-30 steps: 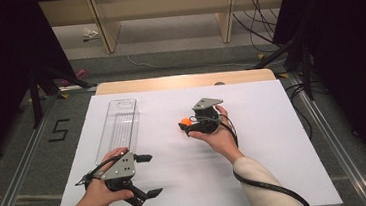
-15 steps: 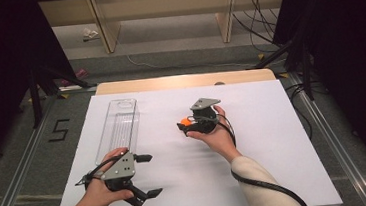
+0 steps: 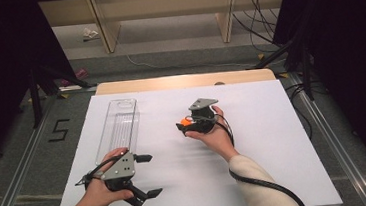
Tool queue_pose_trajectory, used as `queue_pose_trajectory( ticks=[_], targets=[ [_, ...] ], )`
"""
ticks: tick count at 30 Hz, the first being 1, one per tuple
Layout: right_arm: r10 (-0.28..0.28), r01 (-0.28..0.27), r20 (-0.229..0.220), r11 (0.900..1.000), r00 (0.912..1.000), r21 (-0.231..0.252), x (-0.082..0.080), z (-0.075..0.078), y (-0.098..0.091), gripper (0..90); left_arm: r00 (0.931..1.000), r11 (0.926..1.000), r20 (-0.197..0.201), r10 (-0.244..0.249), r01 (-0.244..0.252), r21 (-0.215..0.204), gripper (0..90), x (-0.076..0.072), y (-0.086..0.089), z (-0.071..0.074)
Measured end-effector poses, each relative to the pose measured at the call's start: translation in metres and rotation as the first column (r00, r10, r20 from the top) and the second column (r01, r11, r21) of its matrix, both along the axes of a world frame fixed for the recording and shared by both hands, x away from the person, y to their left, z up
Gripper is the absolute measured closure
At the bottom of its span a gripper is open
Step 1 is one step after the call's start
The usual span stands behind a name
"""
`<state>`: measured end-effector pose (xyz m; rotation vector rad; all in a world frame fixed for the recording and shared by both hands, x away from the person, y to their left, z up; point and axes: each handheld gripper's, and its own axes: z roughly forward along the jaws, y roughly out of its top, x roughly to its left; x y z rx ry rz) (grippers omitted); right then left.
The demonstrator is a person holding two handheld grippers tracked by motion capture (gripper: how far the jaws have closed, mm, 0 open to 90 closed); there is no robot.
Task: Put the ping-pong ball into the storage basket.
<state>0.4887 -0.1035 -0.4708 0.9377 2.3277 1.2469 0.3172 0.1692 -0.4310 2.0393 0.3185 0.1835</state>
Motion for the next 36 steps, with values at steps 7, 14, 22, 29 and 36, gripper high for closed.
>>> queue_pose_trajectory(
  ticks=[7,14,22,29,36],
  targets=[
    [-0.001,0.0,-0.011,0.9999,0.9999,-0.011,0.003,-0.004,0.001,16.1,1.0,1.0,-0.001,0.0,0.0,0.0,0.7,0.0,0.0,0.0],
    [-0.004,0.004,-0.02,0.9999,0.9998,-0.016,0.006,-0.006,0.002,16.1,1.0,1.0,-0.001,0.0,0.0,-0.001,0.7,0.0,0.0,0.0],
    [-0.01,0.009,-0.035,0.9992,0.9994,-0.039,0.01,-0.01,0.002,16.2,1.0,1.0,-0.002,0.0,0.0,-0.001,0.7,0.0,0.0,0.0],
    [-0.013,0.011,-0.046,0.9988,0.9989,-0.047,0.012,-0.013,0.003,16.2,1.0,1.0,-0.002,-0.002,0.002,0.0,0.7,0.0,0.0,0.0],
    [-0.011,0.008,-0.057,0.9982,0.9983,-0.06,0.014,-0.017,0.005,16.2,1.0,1.0,-0.002,-0.003,0.003,-0.001,0.7,0.0,0.0,0.0]
  ],
)
